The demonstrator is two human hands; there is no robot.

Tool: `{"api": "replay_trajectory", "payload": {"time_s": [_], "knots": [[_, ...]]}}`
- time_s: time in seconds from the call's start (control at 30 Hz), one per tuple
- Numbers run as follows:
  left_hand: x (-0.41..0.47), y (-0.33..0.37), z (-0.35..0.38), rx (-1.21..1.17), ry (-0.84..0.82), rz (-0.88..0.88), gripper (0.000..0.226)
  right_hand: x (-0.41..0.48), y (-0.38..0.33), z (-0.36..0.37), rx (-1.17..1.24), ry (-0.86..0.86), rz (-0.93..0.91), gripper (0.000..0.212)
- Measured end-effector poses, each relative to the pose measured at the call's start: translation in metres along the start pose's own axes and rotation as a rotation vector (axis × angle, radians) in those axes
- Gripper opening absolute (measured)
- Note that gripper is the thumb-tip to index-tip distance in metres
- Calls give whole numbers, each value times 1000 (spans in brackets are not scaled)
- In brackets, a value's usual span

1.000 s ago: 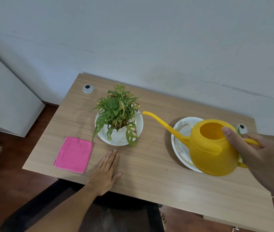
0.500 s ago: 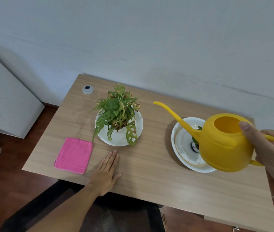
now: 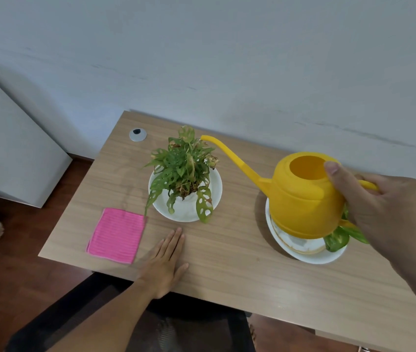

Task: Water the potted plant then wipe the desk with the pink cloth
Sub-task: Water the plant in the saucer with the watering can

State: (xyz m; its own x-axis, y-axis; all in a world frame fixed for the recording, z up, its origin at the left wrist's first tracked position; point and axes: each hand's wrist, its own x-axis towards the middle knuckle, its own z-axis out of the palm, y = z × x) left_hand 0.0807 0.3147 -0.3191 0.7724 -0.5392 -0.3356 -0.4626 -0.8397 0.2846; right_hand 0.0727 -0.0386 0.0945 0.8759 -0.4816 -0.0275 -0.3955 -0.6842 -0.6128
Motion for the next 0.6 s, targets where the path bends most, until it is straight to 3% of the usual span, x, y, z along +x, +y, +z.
{"api": "replay_trajectory", "payload": {"time_s": [0.3,0.5,0.6], "knots": [[0,-1,2,-6,35,3,84,13,10,-6,-60,62,13,123],[0,-2,4,-25,37,7,83,17,34,-20,-82,137,66,89],[0,-3,5,-3,47,3,83,15,53,-27,-110,106,80,85]]}}
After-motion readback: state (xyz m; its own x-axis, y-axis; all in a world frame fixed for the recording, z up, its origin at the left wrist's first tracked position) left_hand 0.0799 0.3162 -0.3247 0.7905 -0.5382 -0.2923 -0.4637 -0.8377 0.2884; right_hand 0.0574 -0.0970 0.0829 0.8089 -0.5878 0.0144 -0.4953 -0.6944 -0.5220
